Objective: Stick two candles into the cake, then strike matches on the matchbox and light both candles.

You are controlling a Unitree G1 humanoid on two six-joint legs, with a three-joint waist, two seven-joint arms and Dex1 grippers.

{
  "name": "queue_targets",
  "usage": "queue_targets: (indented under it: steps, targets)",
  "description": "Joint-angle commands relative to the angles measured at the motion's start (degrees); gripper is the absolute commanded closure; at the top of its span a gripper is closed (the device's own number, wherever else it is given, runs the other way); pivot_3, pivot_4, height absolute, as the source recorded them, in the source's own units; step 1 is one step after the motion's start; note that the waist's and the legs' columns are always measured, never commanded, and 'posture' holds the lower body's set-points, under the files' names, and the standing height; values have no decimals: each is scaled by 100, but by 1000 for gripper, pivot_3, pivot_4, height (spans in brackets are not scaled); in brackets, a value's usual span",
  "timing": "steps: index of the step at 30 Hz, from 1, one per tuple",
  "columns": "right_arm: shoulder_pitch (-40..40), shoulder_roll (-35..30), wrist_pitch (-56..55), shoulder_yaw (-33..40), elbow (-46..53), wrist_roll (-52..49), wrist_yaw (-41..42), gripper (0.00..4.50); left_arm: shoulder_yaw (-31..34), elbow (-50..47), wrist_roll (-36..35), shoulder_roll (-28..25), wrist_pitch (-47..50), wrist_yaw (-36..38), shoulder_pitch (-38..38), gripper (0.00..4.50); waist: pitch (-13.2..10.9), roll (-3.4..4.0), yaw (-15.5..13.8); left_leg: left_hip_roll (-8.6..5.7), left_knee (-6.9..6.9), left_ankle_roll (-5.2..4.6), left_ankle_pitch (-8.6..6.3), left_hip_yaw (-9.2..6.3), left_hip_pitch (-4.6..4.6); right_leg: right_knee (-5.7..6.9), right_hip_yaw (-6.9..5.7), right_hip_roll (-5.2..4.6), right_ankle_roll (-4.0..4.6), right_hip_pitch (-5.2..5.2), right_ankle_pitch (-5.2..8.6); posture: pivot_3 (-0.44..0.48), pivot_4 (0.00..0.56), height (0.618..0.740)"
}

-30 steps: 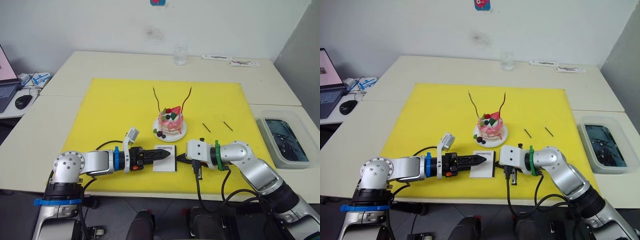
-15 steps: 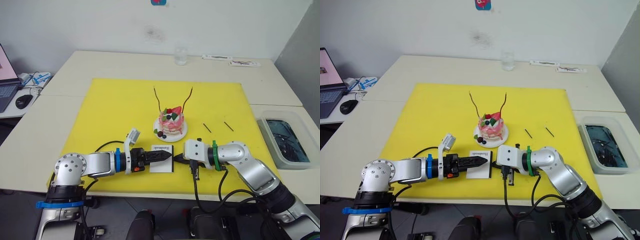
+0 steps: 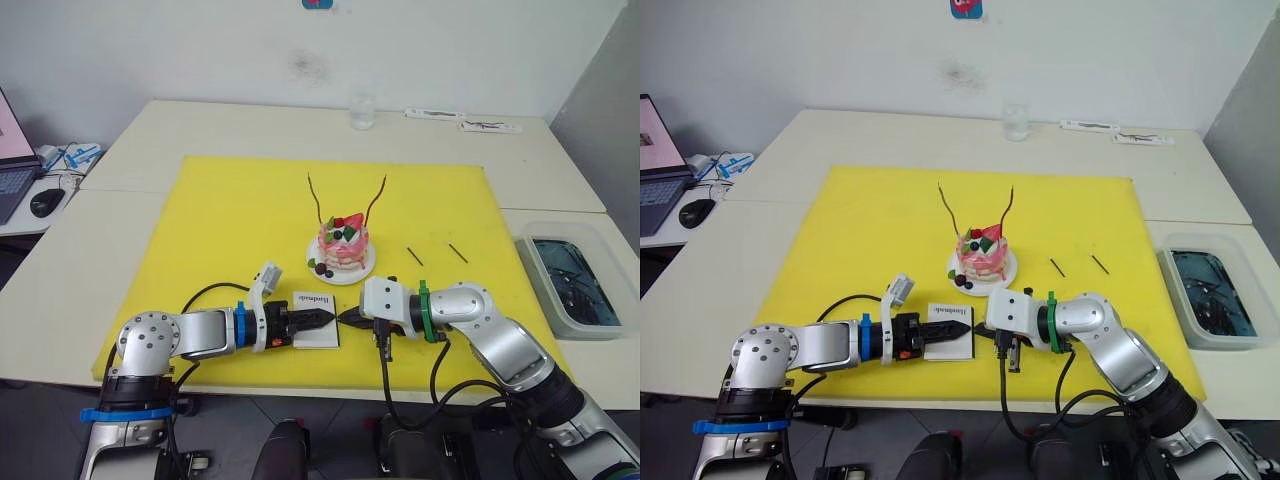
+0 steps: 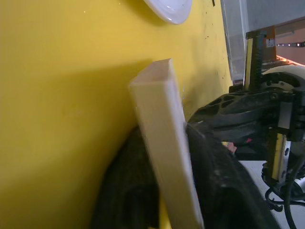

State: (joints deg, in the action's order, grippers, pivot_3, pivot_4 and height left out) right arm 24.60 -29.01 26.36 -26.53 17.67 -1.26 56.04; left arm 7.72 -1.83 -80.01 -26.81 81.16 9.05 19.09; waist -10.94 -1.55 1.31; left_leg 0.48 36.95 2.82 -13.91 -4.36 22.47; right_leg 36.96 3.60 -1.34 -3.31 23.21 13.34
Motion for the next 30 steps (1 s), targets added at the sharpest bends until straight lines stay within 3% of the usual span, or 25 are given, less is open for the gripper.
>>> queue_targets:
  steps: [1,16,23,30]
  targets:
    - [94,5,47,51,254,-68,-3,4500,-159,-67,142,84,126,51,-134,4357,0,0,3,0,0,0,0,0,0,0,0,0,1,1,1,0,150,740]
    - [88,-84,50,186,332,-91,-21,4500,20,-249,355,-69,55,387,-288,4471,0,0,34,4,-5,0,0,-1,-3,2,-1,3,13,4,8,0,150,740]
    - [-20,-269,352,687,728,-370,-111,4500,-255,-854,973,-658,-587,1942,-538,4471,-1,0,55,11,-15,1,-1,0,1,3,-2,10,26,15,15,0,150,740]
    - [-200,-532,704,1377,1153,-762,-284,4500,-122,-702,770,-770,-510,2858,-460,4471,-2,1,54,14,-20,1,-2,0,24,3,-4,11,33,38,20,0,150,740]
